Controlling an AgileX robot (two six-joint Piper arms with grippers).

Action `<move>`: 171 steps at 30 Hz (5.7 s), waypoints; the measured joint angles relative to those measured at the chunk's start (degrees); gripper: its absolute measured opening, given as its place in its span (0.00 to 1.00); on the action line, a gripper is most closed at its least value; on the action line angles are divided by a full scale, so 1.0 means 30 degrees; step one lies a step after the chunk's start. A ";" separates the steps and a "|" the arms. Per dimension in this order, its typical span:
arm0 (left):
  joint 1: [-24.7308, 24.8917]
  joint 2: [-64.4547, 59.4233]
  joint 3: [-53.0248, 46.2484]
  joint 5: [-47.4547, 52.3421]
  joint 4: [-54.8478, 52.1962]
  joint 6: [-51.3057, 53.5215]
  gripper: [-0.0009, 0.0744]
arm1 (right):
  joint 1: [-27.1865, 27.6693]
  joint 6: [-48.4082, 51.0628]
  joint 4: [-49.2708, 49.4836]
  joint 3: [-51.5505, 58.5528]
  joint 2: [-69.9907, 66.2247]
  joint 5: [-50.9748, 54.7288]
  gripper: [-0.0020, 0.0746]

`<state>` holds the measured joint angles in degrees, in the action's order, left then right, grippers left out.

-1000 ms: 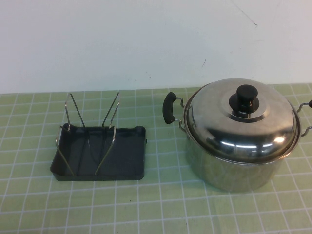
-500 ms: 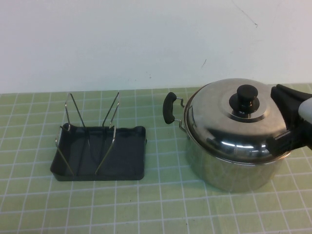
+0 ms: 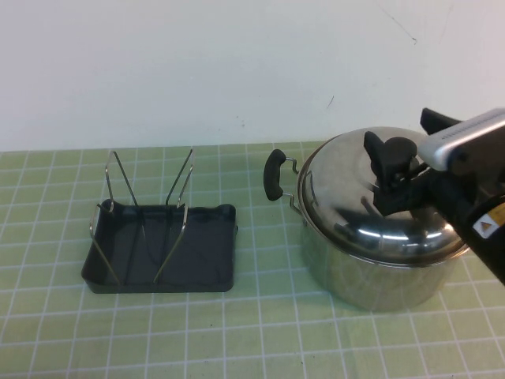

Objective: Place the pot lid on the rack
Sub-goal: Open the pot, then hand over the pot lid, then place the pot lid on the pot rack

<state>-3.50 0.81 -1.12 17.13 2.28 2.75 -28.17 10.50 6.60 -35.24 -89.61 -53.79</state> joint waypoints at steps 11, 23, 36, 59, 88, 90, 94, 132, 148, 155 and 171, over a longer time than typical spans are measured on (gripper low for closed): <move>0.0000 0.0000 0.0000 0.0000 0.0000 0.0000 0.01 | 0.0000 -0.0071 0.1510 -0.1175 -0.3140 -0.0584 0.81; 0.0000 0.0000 0.0000 0.0000 0.0030 0.0000 0.01 | 0.0000 -0.0071 0.1554 -0.1099 -0.1940 -0.0448 0.47; 0.0000 0.0000 0.0000 0.0000 0.0030 -0.0035 0.01 | 0.0000 -0.1450 -0.0013 -0.1068 0.6342 0.2036 0.47; 0.0000 0.0000 -0.0004 -0.2605 1.8079 -0.7415 0.01 | 0.0000 -0.1675 -0.3246 -0.1029 0.8453 0.6218 0.47; 0.3362 -2.4447 1.6903 1.5828 3.1006 1.9436 0.71 | 0.0000 -0.5288 -0.5796 -0.0989 0.8260 0.3423 0.47; 0.4605 -2.5318 1.8028 1.5153 3.1006 1.9581 0.71 | 0.0000 -0.5536 -0.6166 -0.0989 0.8260 0.3423 0.47; 0.6683 -2.6789 2.0347 1.3787 3.1047 1.9932 0.71 | 0.0000 -0.5872 -0.6548 -0.0989 0.8260 0.3423 0.47; 0.9549 -2.4377 2.4894 0.5686 1.6675 1.3555 0.16 | 0.0022 -0.4612 -0.8727 -0.1026 1.2279 0.9069 0.58; 0.9549 -2.7063 2.4048 0.5853 0.4258 0.3472 0.16 | 0.0022 -0.4244 -0.8715 -0.1026 1.2331 1.1562 0.57; 0.9549 -2.8377 2.3900 0.5594 0.2649 0.2246 0.16 | 0.0022 -0.4231 -0.8684 -0.1026 1.2331 1.1709 0.57; 0.9549 -2.9328 2.3866 0.5981 0.0222 0.0382 0.42 | 0.0022 -0.4231 -0.8684 -0.1026 1.2331 1.1797 0.57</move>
<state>25.15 -87.17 70.48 35.08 2.94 3.90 -28.11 -2.19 -19.45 -38.32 -52.62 -18.40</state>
